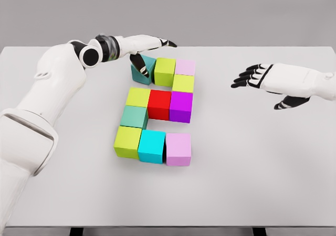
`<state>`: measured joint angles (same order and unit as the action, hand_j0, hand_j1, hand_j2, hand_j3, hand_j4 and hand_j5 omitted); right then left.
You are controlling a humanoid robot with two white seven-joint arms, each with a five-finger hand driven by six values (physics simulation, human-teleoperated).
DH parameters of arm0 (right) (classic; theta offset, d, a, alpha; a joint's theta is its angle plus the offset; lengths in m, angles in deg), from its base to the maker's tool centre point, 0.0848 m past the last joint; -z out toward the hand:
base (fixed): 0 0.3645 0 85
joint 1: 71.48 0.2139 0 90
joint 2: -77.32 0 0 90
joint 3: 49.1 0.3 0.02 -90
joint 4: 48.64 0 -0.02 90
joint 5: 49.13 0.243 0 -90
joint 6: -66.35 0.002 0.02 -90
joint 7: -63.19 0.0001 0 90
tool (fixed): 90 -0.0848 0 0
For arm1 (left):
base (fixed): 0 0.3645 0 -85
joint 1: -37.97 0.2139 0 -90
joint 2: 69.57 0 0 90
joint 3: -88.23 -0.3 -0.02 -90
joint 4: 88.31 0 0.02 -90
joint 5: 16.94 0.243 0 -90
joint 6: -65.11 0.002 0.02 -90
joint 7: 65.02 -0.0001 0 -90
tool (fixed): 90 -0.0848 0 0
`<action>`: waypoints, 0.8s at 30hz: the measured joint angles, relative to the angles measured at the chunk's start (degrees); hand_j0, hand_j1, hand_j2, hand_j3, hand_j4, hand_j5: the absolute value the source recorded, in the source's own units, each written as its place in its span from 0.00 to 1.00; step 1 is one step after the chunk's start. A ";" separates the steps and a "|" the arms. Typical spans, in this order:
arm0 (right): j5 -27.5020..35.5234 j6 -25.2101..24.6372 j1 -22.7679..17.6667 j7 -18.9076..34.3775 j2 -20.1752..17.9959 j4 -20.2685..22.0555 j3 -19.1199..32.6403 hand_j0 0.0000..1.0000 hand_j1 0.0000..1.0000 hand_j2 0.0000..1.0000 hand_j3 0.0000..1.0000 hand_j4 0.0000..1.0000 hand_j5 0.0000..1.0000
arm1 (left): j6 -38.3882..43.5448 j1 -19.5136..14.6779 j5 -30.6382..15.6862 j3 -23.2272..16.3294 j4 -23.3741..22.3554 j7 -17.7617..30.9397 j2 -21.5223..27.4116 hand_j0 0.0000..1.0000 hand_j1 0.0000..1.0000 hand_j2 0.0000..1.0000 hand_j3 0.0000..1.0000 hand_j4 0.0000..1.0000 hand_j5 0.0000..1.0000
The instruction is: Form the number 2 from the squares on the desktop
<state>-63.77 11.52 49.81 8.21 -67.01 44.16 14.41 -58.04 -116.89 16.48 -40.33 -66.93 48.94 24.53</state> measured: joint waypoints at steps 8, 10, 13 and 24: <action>0.00 0.00 -0.09 0.00 0.06 0.00 0.01 1.00 1.00 1.00 1.00 1.00 1.00 | -0.59 0.18 -0.33 0.06 0.65 0.47 0.75 1.00 1.00 1.00 1.00 1.00 1.00; 0.00 0.00 0.00 0.00 0.06 0.00 0.01 1.00 1.00 1.00 1.00 1.00 1.00 | -0.70 0.18 -0.38 0.08 0.77 0.57 0.88 1.00 1.00 1.00 1.00 1.00 1.00; 0.00 0.00 -0.09 0.00 0.07 0.00 -0.03 1.00 1.00 1.00 1.00 1.00 1.00 | -0.77 0.18 -0.45 0.12 0.90 0.62 0.96 1.00 1.00 1.00 1.00 1.00 1.00; 0.00 0.00 -0.09 0.00 0.13 0.05 -0.07 1.00 1.00 1.00 1.00 1.00 1.00 | -1.49 0.79 -3.04 -0.32 5.32 1.18 2.27 1.00 1.00 1.00 1.00 1.00 1.00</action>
<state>-63.77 11.52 49.72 8.21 -66.89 44.21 14.34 -59.53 -116.10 13.44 -40.66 -61.61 50.12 26.81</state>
